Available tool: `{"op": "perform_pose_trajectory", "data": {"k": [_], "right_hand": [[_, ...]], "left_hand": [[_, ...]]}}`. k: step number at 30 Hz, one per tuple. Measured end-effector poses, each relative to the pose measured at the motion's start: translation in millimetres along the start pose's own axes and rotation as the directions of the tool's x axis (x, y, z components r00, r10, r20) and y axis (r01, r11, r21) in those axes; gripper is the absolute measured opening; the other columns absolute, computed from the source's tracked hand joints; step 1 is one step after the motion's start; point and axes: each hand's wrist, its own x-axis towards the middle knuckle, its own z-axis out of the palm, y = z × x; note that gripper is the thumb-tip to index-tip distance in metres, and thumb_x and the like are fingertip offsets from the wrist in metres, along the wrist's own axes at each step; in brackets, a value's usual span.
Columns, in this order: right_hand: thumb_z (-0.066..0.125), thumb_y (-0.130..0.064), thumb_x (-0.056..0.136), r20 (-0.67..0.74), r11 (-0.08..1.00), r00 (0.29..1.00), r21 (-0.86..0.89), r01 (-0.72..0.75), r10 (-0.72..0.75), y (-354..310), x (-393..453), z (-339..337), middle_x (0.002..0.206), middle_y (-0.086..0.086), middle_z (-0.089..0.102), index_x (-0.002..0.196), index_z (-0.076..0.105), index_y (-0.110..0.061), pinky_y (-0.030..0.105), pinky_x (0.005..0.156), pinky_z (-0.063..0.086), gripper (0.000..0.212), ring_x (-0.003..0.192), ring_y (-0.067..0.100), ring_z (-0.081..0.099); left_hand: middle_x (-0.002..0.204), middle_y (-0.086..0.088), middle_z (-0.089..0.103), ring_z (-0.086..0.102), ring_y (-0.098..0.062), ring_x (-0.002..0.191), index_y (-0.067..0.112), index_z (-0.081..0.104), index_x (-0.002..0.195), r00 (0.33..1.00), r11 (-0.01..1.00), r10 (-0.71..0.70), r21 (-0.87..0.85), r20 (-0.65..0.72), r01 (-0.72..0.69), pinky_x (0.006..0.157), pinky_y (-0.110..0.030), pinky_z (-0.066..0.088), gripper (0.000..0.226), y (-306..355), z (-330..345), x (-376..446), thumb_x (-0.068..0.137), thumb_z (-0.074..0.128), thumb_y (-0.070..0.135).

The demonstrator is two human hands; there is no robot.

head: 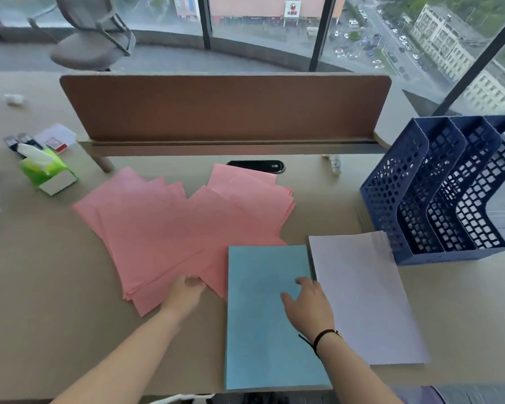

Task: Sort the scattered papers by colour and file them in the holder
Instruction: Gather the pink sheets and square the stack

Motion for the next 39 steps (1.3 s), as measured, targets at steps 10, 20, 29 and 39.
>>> {"op": "perform_pose_trajectory", "data": {"k": [10,20,29,39], "right_hand": [[0.066,-0.048,0.088,0.146,0.966,0.961,-0.075,0.247,-0.234,-119.5,82.9,22.7,0.142,0.003,0.051,0.142,0.045,-0.021,0.04,0.105,0.044,0.064,0.128,0.026,0.051],[0.053,-0.067,0.086,0.356,0.78,0.851,-0.368,0.507,-0.385,-227.5,110.5,121.5,0.167,-0.003,0.013,0.158,0.011,-0.026,0.044,0.124,0.013,0.093,0.153,0.018,0.013],[0.052,-0.065,0.088,0.313,0.838,0.891,-0.34,0.427,-0.327,-227.2,109.9,131.4,0.167,-0.013,0.005,0.157,0.018,-0.034,0.045,0.125,0.005,0.083,0.154,0.01,0.008],[0.053,-0.068,0.085,0.401,0.815,0.845,-0.313,0.488,-0.352,-220.6,105.5,131.6,0.166,-0.016,-0.002,0.157,0.016,-0.037,0.04,0.125,0.0,0.086,0.154,0.006,0.001]], "left_hand": [[0.112,-0.012,0.07,0.067,-0.032,0.103,0.01,0.066,0.113,0.9,0.944,-0.216,-0.316,-0.378,0.094,0.094,-0.051,0.054,0.071,-45.3,-118.5,150.7,0.052,0.075,0.045],[0.097,-0.013,0.073,0.071,-0.025,0.086,0.006,0.068,0.105,0.879,0.764,-0.407,-0.62,-0.247,0.18,0.077,-0.039,0.057,0.058,7.0,-165.9,191.8,0.054,0.077,0.033],[0.091,-0.018,0.065,0.062,-0.031,0.078,0.001,0.06,0.086,0.914,0.862,-0.352,-0.451,-0.201,0.232,0.072,-0.038,0.052,0.012,-2.1,-165.0,199.3,0.082,0.066,0.011],[0.106,-0.006,0.064,0.063,-0.026,0.097,0.012,0.054,0.113,0.973,0.934,-0.109,-0.357,-0.205,0.029,0.089,-0.045,0.054,0.028,-6.8,-165.6,190.3,0.087,0.062,0.009]]}}
